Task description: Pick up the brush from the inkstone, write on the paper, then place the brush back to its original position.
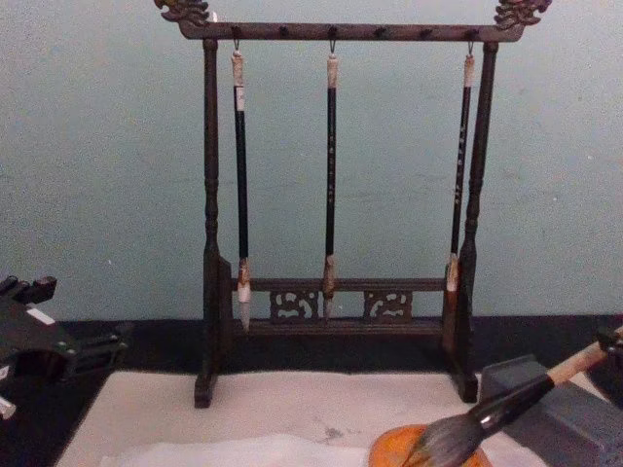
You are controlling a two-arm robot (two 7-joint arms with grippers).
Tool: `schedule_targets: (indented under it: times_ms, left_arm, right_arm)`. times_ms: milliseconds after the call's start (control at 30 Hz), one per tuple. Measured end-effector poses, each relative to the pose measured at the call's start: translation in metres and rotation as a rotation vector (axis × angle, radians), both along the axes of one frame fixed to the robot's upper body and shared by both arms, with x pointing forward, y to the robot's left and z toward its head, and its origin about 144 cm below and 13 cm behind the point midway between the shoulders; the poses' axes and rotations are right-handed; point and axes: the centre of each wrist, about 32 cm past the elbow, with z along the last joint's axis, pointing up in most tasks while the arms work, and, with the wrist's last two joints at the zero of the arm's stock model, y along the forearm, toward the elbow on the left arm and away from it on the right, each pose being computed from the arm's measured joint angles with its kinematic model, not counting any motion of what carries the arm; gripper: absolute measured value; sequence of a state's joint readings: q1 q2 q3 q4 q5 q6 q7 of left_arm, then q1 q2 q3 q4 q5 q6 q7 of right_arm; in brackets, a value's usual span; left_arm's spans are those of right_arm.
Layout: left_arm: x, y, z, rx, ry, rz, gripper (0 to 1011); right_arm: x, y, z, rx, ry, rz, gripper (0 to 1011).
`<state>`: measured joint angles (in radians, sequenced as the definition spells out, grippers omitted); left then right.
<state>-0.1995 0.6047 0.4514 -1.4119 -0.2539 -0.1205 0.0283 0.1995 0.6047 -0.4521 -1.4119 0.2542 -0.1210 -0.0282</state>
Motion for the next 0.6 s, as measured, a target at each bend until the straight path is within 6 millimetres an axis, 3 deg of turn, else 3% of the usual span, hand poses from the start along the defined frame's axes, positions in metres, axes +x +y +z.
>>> schedule_targets:
  times_ms: [600]
  left_arm:
    - [0.0, 0.0, 0.0, 0.0, 0.0, 0.0, 1010]
  right_arm:
    - [0.0001, -0.0002, 0.0002, 0.0, 0.0, -0.001, 1000]
